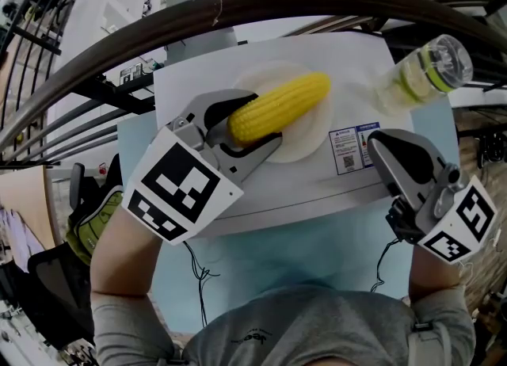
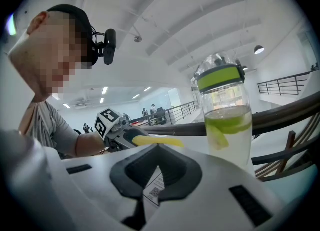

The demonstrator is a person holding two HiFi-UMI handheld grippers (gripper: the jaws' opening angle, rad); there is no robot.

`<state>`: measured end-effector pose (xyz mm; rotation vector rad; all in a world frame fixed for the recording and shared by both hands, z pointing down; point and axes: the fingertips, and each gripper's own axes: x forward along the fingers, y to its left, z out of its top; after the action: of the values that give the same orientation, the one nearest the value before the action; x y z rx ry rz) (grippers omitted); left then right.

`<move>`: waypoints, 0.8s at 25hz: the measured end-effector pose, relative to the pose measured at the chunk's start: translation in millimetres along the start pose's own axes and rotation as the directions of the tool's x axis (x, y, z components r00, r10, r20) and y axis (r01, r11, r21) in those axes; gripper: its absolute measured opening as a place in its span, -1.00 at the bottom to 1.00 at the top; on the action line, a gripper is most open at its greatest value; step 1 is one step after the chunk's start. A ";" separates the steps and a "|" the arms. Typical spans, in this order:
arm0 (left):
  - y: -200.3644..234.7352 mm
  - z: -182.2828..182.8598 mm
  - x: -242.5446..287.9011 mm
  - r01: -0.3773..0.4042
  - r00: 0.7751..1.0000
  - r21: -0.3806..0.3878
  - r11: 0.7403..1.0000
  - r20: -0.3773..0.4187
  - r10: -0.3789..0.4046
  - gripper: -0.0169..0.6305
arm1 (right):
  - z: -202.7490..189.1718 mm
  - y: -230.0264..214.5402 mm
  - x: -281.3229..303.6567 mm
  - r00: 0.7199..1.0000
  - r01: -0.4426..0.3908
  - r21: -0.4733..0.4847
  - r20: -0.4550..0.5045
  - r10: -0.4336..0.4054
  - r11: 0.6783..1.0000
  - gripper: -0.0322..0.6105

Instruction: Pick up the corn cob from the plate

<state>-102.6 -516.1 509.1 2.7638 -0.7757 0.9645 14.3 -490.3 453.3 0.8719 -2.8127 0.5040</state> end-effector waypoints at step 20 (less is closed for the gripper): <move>9.6 46.8 -50.8 -0.075 0.986 -0.035 0.997 0.149 0.079 -0.16 | 29.4 7.2 -14.2 0.999 0.035 -0.041 0.034 -0.034 0.999 -0.85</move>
<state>-115.6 -514.9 440.6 2.8249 -0.9171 0.7564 20.5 -487.9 420.5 0.9278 -2.8222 0.4288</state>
